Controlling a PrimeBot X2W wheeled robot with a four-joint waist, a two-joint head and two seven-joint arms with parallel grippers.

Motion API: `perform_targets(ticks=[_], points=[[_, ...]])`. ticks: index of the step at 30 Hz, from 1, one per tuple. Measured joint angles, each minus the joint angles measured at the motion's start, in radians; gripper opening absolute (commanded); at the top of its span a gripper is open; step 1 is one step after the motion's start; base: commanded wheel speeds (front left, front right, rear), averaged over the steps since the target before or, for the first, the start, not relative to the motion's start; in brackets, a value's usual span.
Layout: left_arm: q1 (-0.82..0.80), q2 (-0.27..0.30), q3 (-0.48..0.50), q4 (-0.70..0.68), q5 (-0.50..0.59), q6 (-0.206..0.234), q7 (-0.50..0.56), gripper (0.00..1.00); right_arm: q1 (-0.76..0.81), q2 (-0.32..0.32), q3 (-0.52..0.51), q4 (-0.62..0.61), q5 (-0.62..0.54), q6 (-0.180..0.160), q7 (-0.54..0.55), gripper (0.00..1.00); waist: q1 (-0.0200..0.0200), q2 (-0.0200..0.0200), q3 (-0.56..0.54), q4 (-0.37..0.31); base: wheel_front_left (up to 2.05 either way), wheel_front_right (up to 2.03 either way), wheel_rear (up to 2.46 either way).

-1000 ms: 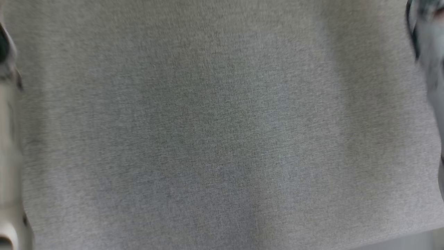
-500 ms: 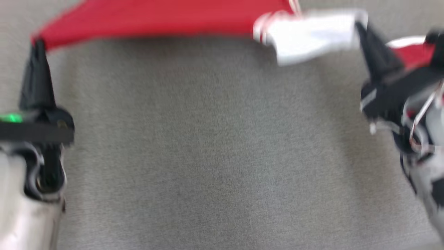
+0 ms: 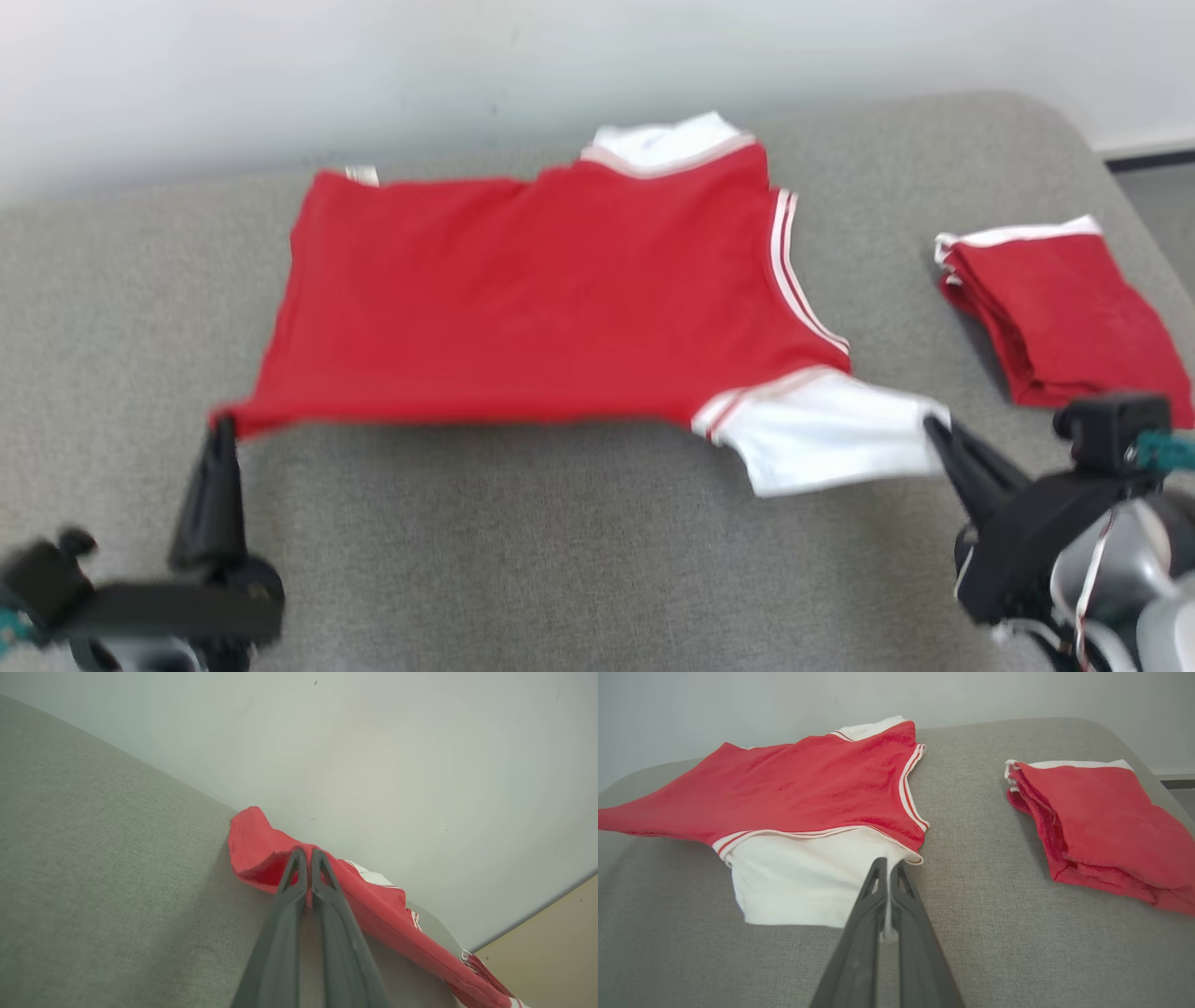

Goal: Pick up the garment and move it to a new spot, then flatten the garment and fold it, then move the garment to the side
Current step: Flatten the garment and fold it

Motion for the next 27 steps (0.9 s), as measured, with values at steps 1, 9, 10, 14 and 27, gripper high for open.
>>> perform_targets(ticks=[1, 9, 10, 14, 27], points=[[0.024, -0.004, -0.003, -0.004, 0.004, 0.003, 0.0, 0.0, 0.022, 0.011, -0.006, -0.013, -0.021, 0.0, 0.018, 0.0, 0.0, 0.0, -0.012, -0.001, 0.0, 0.0, 0.0], [0.188, -0.015, -0.044, -0.013, 0.059, 0.054, 0.006, 0.0, 0.161, 0.074, -0.064, -0.051, -0.117, 0.0, 0.125, 0.0, 0.0002, 0.0002, -0.088, 0.0, 0.0, 0.0, 0.0], [0.203, -0.013, -0.049, -0.012, 0.067, 0.062, 0.011, 0.0, 0.174, 0.082, -0.067, -0.052, -0.118, 0.0, 0.138, 0.0, 0.0003, 0.0001, -0.095, 0.001, 0.0, 0.0, 0.0], [0.254, -0.006, -0.068, -0.013, 0.077, 0.091, 0.045, 0.0, 0.237, 0.092, -0.081, -0.063, -0.117, 0.0, 0.215, 0.0, 0.0003, 0.0002, -0.116, 0.011, 0.0, 0.0, 0.0], [0.344, 0.05, -0.122, -0.057, 0.127, 0.164, 0.173, 0.0, 0.317, 0.095, -0.117, -0.152, -0.098, 0.0, 0.355, 0.0, 0.0004, 0.0003, -0.128, 0.024, 0.0, 0.0, 0.0]])
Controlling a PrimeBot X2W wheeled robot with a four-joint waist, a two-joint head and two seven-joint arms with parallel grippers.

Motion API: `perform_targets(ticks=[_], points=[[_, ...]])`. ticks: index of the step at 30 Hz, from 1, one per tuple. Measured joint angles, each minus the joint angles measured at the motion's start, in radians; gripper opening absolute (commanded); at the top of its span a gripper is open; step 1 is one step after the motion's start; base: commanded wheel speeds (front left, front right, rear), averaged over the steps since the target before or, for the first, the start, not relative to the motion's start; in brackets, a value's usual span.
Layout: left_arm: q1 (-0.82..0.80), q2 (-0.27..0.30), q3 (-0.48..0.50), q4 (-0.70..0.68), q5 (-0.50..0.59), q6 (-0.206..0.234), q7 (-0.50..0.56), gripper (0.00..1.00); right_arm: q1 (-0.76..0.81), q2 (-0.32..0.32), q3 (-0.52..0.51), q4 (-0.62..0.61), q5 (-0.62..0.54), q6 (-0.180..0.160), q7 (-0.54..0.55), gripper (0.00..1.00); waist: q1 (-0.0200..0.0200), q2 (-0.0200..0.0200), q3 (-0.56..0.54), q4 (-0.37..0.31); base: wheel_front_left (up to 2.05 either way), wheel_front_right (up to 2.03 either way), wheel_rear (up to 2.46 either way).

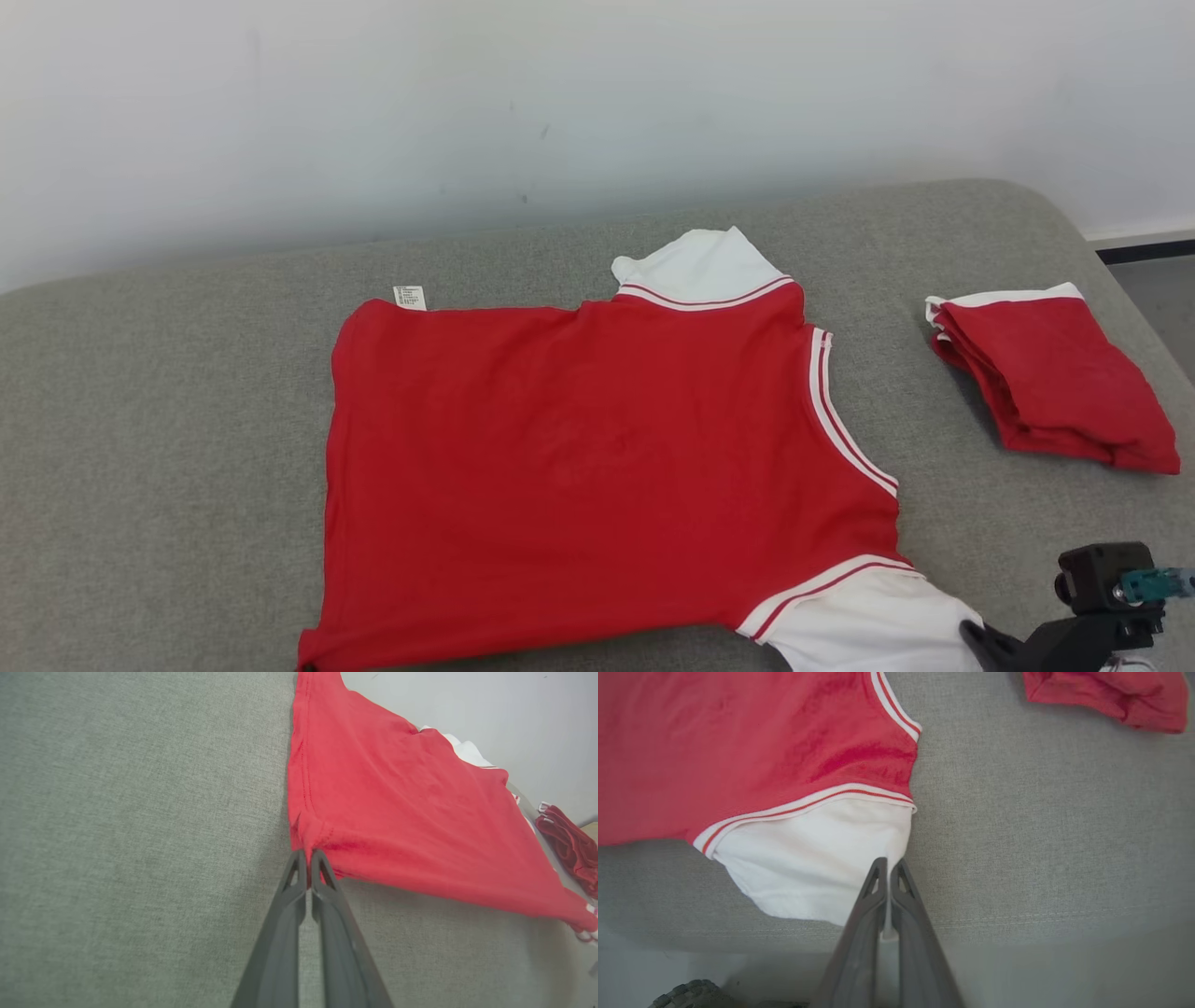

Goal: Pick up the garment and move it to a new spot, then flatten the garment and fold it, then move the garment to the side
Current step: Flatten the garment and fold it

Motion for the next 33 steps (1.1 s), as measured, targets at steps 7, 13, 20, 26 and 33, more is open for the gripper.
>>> perform_targets(ticks=[7, 13, 20, 26, 33], points=[[-0.033, 0.004, -0.025, -0.02, 0.022, 0.012, 0.019, 0.0, -0.11, -0.073, 0.069, 0.059, -0.004, 0.0, -0.066, 0.0, 0.0, 0.0, 0.014, -0.004, 0.0, 0.0, 0.0], [-0.169, -0.001, -0.048, 0.02, 0.063, 0.017, 0.021, 0.0, -0.281, -0.174, 0.195, 0.184, 0.032, 0.0, -0.095, 0.0, 0.0002, 0.0, 0.046, -0.002, 0.0, 0.0, 0.0], [-0.304, -0.03, -0.06, 0.101, 0.089, 0.035, 0.008, 0.0, -0.497, -0.26, 0.345, 0.324, 0.061, 0.0, -0.202, 0.0, 0.0003, 0.0001, 0.09, 0.004, 0.0, 0.0, 0.0], [-0.39, -0.05, -0.061, 0.18, 0.114, 0.062, -0.013, 0.0, -0.622, -0.292, 0.425, 0.447, 0.068, 0.0, -0.28, 0.0, 0.0003, 0.0001, 0.127, 0.016, 0.0, 0.0, 0.0], [-0.443, -0.058, -0.064, 0.246, 0.12, 0.062, -0.034, 0.0, -0.73, -0.305, 0.477, 0.546, 0.053, 0.0, -0.384, 0.0, 0.0003, 0.0001, 0.161, 0.034, 0.0, 0.0, 0.0]])
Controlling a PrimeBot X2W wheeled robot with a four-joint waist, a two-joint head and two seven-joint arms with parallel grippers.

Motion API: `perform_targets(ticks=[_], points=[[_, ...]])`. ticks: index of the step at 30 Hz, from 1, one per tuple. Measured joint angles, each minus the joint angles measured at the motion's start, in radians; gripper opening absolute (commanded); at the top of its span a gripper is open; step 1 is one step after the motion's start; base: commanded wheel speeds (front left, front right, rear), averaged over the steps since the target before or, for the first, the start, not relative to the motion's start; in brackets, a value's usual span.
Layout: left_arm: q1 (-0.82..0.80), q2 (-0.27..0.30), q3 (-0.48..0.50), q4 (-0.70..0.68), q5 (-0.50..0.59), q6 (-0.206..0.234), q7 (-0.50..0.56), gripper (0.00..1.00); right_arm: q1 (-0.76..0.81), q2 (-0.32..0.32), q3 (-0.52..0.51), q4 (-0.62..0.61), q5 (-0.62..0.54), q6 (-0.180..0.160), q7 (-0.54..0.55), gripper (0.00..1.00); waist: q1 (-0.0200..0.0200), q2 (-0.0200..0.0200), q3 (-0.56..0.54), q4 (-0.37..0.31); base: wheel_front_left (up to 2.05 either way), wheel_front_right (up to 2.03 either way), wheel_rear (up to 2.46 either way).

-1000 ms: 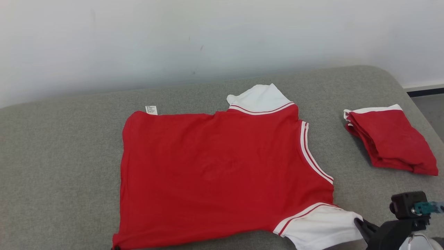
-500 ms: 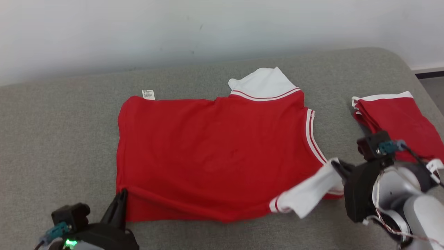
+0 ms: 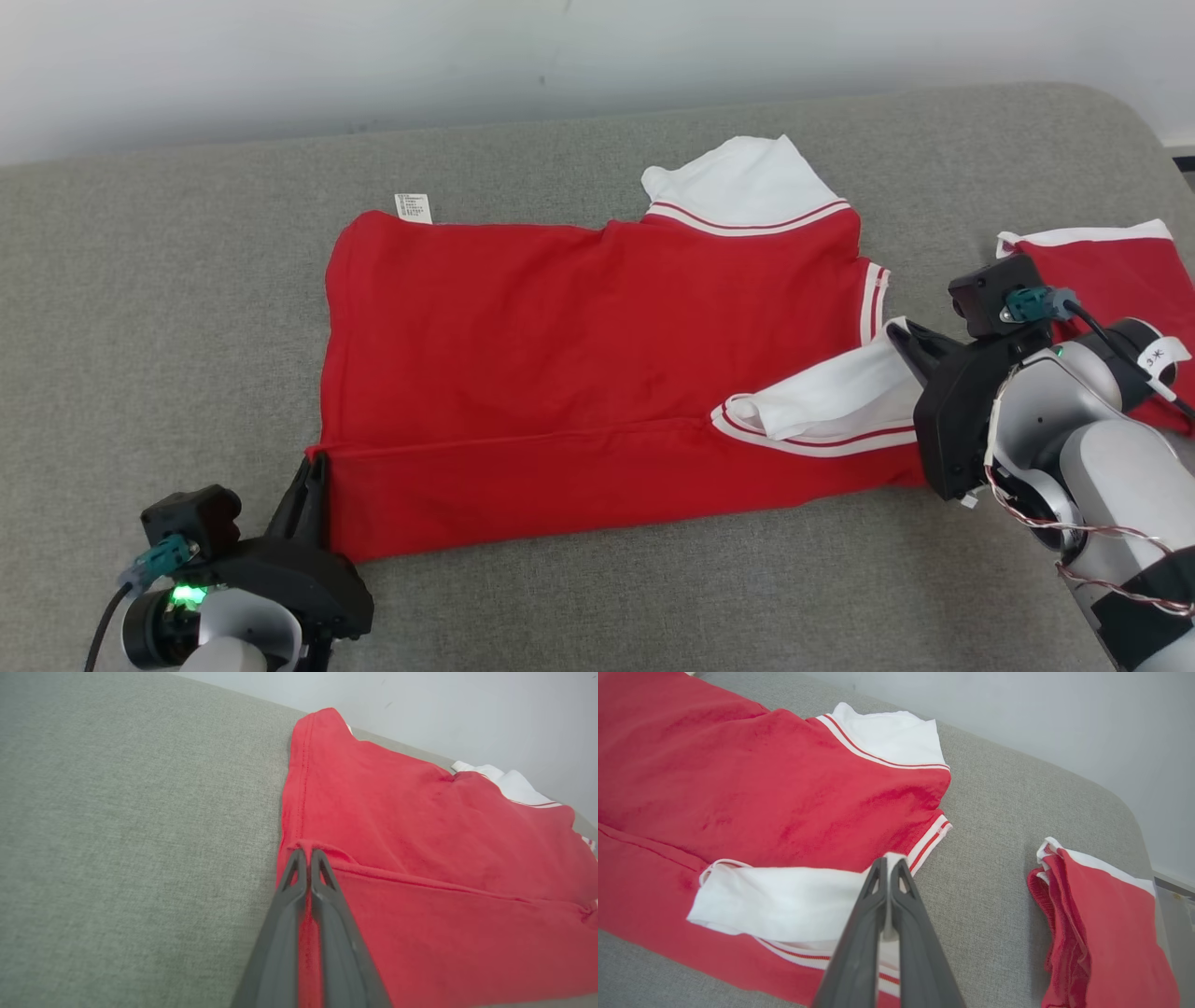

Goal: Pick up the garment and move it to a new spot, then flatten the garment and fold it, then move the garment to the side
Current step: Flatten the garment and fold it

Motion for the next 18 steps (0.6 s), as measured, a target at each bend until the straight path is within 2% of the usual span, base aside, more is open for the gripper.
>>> perform_targets(ticks=[6, 18], points=[[-0.03, -0.002, -0.007, 0.044, 0.0, -0.011, -0.009, 0.0, -0.066, 0.0, 0.034, 0.064, 0.005, 0.0, -0.061, 0.0, -0.0001, 0.0, 0.018, 0.011, 0.0, 0.0, 0.0], [-0.079, -0.006, -0.017, 0.108, -0.003, -0.028, -0.031, 0.0, -0.084, 0.033, -0.014, 0.151, -0.014, 0.0, -0.11, 0.0, -0.0001, 0.0, 0.024, 0.03, 0.0, 0.0, 0.0]])
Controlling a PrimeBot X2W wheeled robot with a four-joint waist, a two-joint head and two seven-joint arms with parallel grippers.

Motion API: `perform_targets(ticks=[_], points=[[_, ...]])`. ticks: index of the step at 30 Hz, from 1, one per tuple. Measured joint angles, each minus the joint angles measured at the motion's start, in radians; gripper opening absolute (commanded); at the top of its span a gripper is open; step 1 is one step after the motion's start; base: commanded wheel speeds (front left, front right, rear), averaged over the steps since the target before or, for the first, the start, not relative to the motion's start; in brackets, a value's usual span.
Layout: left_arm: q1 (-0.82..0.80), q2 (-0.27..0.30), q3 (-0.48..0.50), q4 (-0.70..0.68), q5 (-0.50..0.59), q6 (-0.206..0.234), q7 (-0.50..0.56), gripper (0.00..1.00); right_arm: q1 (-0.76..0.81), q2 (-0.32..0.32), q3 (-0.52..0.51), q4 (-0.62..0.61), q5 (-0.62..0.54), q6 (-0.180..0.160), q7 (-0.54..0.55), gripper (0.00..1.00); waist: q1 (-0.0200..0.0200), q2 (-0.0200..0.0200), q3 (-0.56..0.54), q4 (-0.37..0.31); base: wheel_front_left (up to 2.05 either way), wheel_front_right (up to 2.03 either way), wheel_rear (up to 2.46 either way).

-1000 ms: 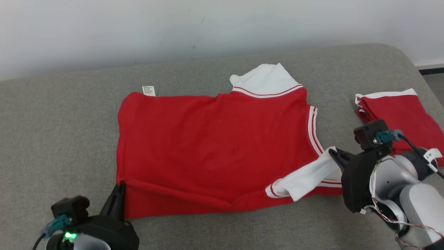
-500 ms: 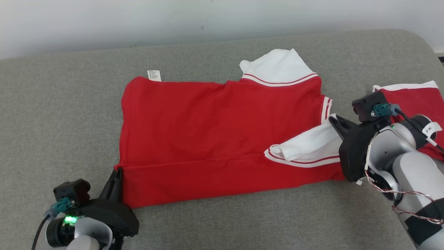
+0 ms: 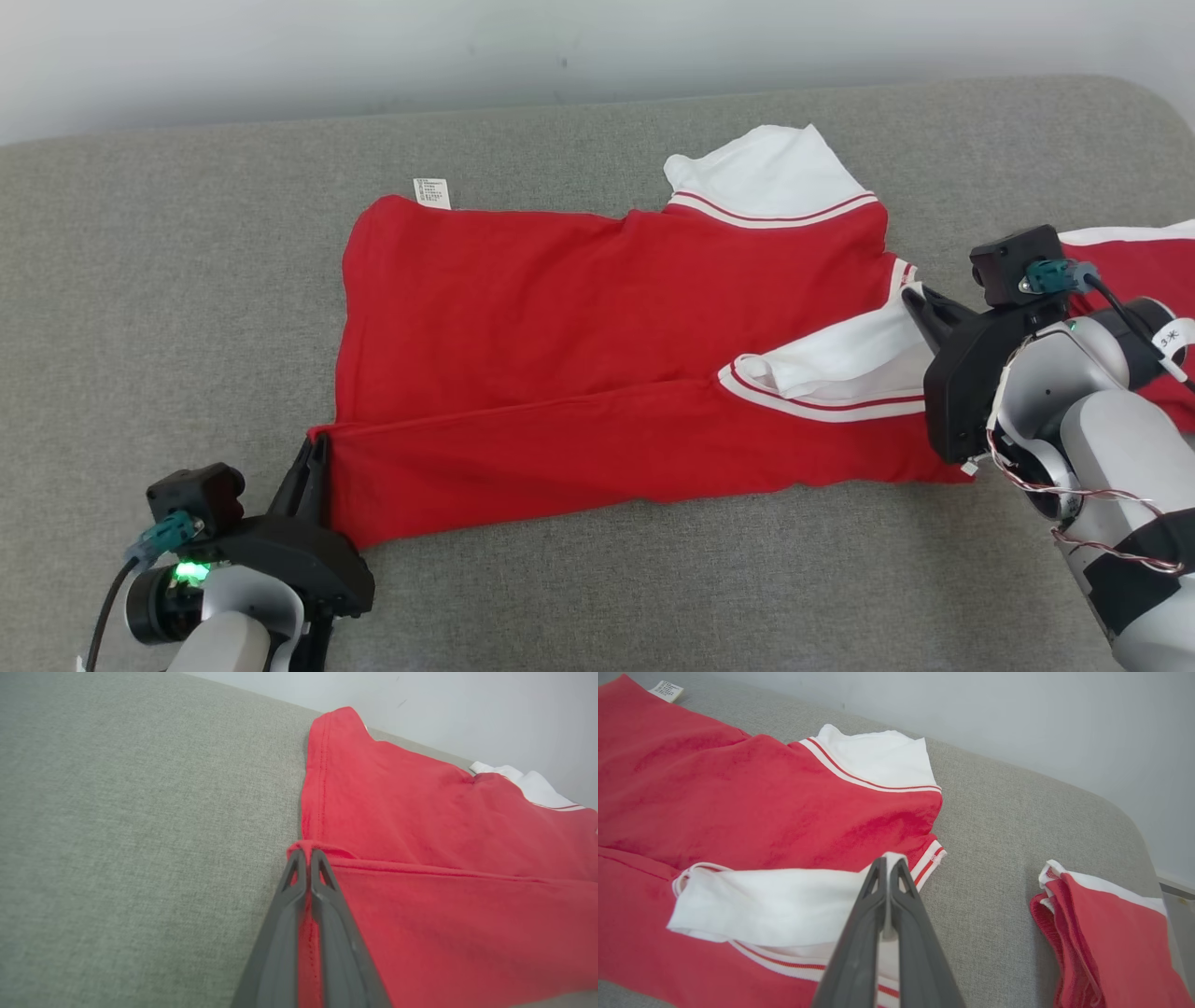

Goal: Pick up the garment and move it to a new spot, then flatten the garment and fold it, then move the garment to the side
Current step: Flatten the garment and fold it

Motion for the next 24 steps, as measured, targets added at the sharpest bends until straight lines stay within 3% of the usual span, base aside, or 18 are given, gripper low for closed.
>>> perform_targets(ticks=[1, 2, 3, 13, 24], points=[[-0.002, -0.001, -0.004, 0.006, 0.001, 0.0, -0.002, 0.0, 0.0, 0.007, -0.005, 0.011, -0.002, 0.0, -0.001, 0.27, 0.0, 0.0, -0.001, 0.0, 0.0, 0.0, 0.0], [-0.007, 0.0, -0.009, 0.015, 0.008, 0.0, -0.005, 0.93, 0.001, 0.013, -0.009, 0.02, -0.007, 0.0, -0.002, 1.0, -0.0001, -0.0001, -0.003, 0.001, 0.0, 0.0, 0.0], [-0.014, 0.001, -0.015, 0.023, 0.016, -0.001, -0.01, 1.0, 0.001, 0.018, -0.012, 0.028, -0.011, 0.0, -0.007, 1.0, -0.0001, 0.0, -0.005, 0.001, 0.0, 0.0, 0.0], [-0.012, 0.027, -0.052, 0.051, 0.08, -0.007, -0.074, 1.0, 0.046, 0.058, -0.044, 0.032, 0.012, 0.0, -0.059, 1.0, -0.0001, -0.0001, -0.051, -0.007, 0.0, 0.0, 0.0], [0.138, 0.037, -0.087, -0.013, 0.127, 0.096, -0.046, 1.0, 0.279, 0.088, -0.24, -0.038, -0.022, 0.0, 0.035, 1.0, -0.0002, -0.0002, -0.081, -0.022, 0.0, 0.0, 0.0]])
